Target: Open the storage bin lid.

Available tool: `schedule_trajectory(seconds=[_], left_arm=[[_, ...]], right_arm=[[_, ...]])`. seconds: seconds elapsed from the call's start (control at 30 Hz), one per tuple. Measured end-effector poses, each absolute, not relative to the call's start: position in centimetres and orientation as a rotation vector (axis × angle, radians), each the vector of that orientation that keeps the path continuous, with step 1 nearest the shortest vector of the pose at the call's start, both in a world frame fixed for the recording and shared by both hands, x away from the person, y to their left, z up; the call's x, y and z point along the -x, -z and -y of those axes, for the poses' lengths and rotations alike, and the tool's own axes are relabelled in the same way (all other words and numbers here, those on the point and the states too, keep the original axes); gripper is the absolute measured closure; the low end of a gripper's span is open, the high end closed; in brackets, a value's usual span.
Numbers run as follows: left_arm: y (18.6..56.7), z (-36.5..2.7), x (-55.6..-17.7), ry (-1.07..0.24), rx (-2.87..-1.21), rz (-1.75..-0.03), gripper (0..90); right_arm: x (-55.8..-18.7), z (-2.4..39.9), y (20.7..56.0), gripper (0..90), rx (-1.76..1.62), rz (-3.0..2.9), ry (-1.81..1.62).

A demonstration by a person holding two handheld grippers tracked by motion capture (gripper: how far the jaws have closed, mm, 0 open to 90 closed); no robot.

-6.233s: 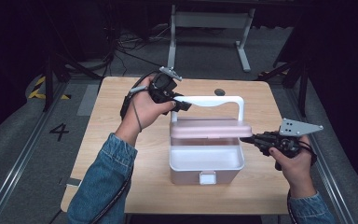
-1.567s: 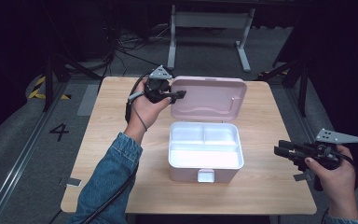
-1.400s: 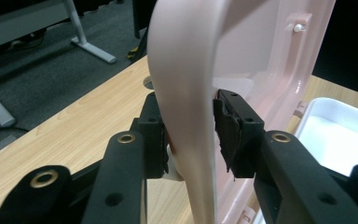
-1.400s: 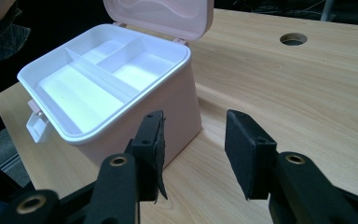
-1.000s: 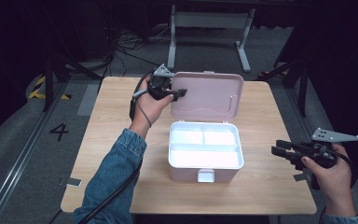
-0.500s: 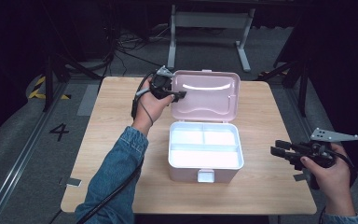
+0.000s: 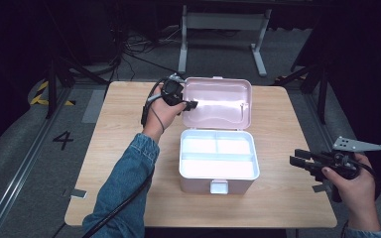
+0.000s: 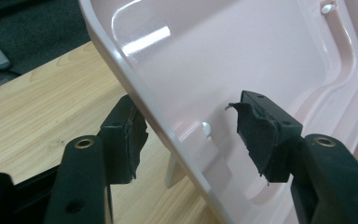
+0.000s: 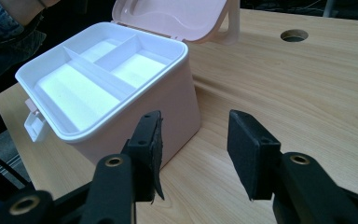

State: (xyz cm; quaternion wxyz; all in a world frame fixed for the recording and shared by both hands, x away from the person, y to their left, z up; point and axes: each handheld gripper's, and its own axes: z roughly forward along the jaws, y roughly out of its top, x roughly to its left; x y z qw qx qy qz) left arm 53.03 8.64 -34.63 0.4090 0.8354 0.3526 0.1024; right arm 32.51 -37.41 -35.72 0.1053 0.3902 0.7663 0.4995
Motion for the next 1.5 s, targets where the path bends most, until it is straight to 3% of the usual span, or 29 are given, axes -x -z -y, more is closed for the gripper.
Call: schedule_trajectory(seconds=[0.4, 0.47, 0.83, 1.2, 1.5], left_arm=[[36.2, -9.4, -53.3, -0.240, -2.155, -0.939, 44.4], [36.5, -9.5, -53.3, -0.197, -2.138, -0.926, 48.4], [36.1, -9.7, -52.8, -0.218, -2.143, -0.909, 46.4], [32.7, -11.6, -49.6, -0.275, -2.122, -0.842, 44.6], [30.3, -14.5, -44.2, -0.296, -2.173, -0.854, 45.2]], right_arm=[[-32.6, 37.1, 35.8, 55.6, -1.141, -2.269, -1.460], [-32.6, 37.1, 35.9, 55.5, -1.138, -2.270, -1.459], [-32.7, 37.1, 35.9, 54.3, -1.140, -2.269, -1.458], [-34.1, 36.3, 35.8, 53.8, -1.121, -2.291, -1.456], [-36.9, 34.9, 35.7, 51.5, -1.094, -2.337, -1.431]])
